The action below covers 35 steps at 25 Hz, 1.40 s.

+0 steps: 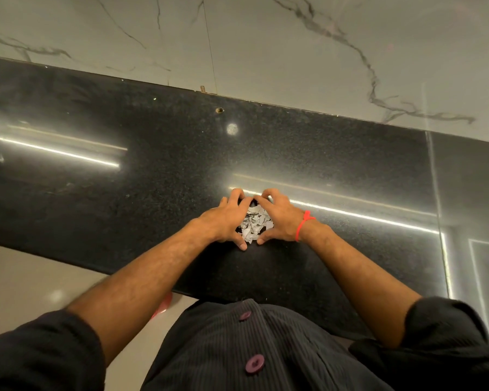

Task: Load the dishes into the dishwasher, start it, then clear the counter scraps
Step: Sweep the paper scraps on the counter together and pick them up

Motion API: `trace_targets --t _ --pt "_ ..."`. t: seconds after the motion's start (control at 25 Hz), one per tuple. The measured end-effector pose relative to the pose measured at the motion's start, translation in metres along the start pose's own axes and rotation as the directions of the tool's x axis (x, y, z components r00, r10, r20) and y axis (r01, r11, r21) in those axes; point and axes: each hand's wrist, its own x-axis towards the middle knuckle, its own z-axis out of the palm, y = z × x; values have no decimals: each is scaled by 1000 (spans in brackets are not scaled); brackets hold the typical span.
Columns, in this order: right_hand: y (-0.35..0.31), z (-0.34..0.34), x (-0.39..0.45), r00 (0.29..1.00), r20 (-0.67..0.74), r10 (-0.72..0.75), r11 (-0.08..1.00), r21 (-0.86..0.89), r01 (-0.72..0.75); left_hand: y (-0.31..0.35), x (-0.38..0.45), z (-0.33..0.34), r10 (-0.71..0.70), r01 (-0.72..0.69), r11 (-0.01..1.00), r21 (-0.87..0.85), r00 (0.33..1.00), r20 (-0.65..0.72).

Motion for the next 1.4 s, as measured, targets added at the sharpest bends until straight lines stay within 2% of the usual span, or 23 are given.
trace_targets --t 0.2,0.32,0.52,0.64,0.72,0.84,1.0,1.16,1.32,1.4 --pt "-7 11 2 999 -53 12 988 157 -3 -2 -16 17 20 -46 975 -219 993 -115" --pt "-16 20 -4 994 -109 30 976 217 -6 6 -22 33 -104 45 952 -303 978 -182" --pt "-35 33 -10 961 -264 78 967 256 -8 23 -21 55 -261 178 940 -291 924 -279" --pt "-40 28 -10 957 -260 131 961 269 -58 28 -23 49 -372 257 891 -375 886 -277" --pt "-44 24 -10 965 -234 123 955 292 -51 29 -29 40 -416 309 877 -368 872 -258" --pt "-56 22 -9 977 -201 68 948 317 -1 24 -49 33 -422 331 884 -330 869 -260" --pt "-89 21 1 983 -176 -60 947 302 112 7 -91 30 -497 363 837 -409 817 -291" --pt "-147 28 5 971 -143 -192 933 280 226 -26 -140 42 -564 389 810 -438 722 -402" --pt "-203 43 12 957 -110 -267 924 253 287 -53 -185 47 -666 474 728 -496 660 -347" --pt "-239 55 16 947 -81 -310 919 232 320 -75 -213 57 -687 475 715 -513 612 -391"
